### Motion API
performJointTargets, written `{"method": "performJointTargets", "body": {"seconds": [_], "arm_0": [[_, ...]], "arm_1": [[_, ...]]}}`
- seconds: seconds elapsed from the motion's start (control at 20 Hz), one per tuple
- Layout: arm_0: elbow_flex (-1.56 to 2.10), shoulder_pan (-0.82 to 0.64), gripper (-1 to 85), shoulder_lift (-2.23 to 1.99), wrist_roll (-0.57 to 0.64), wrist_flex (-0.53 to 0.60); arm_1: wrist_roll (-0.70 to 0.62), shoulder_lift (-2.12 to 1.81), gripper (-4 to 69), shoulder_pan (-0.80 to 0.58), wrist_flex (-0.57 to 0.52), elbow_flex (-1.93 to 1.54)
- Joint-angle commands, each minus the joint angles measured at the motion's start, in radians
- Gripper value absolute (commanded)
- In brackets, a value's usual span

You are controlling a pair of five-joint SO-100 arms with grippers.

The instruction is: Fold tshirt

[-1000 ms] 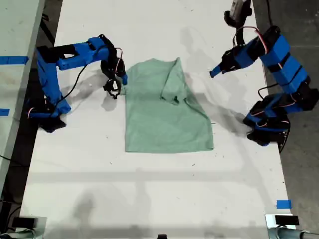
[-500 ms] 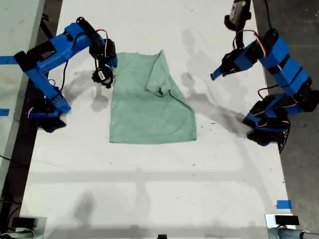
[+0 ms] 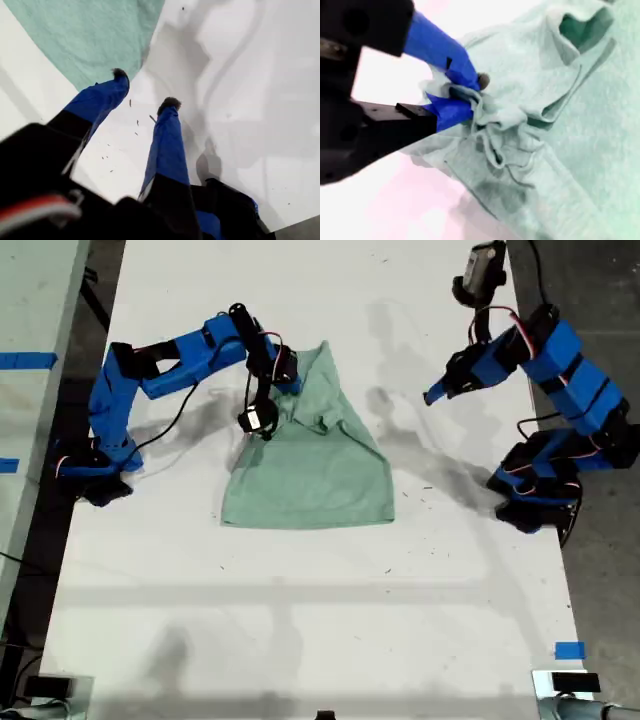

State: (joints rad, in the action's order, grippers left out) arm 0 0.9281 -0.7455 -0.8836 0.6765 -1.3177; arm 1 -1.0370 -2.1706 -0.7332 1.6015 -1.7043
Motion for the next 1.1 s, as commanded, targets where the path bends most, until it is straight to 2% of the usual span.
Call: {"method": "performJointTargets", "body": {"seconds": [0.0, 0.1, 0.35, 0.4, 0.55, 0.65, 0.75, 0.85, 0.95, 1.05], "arm_0": [[-0.057, 0.048, 37.6, -0.034, 0.021, 0.029], [-0.055, 0.058, 40.1, -0.112, 0.020, 0.015], [0.107, 0.057, 40.0, -0.457, -0.031, -0.121], [0.210, 0.067, 39.9, -0.545, -0.043, -0.115], [0.632, 0.112, 38.3, -0.842, -0.130, 0.003], [0.861, 0.164, 34.8, -0.971, -0.218, 0.048], [0.989, 0.241, 27.8, -1.028, -0.347, 0.066], [1.042, 0.301, 20.4, -1.020, -0.456, 0.048], [1.058, 0.356, 19.8, -1.008, -0.500, 0.046], [1.063, 0.390, 10.9, -0.991, -0.520, 0.041]], "arm_1": [[0.011, -0.037, 16.6, 0.015, -0.051, -0.003], [0.017, -0.037, 16.6, 0.018, -0.064, -0.026], [0.069, -0.077, 15.9, 0.075, -0.077, -0.095], [0.083, -0.084, 16.4, 0.114, -0.091, -0.107], [0.121, -0.072, 17.8, 0.238, -0.149, -0.167], [0.166, -0.051, 21.7, 0.310, -0.206, -0.232], [0.215, -0.034, 24.4, 0.365, -0.281, -0.308], [0.247, -0.006, 26.9, 0.390, -0.344, -0.382], [0.281, 0.034, 29.6, 0.416, -0.413, -0.443], [0.308, 0.094, 30.6, 0.439, -0.485, -0.485]]}}
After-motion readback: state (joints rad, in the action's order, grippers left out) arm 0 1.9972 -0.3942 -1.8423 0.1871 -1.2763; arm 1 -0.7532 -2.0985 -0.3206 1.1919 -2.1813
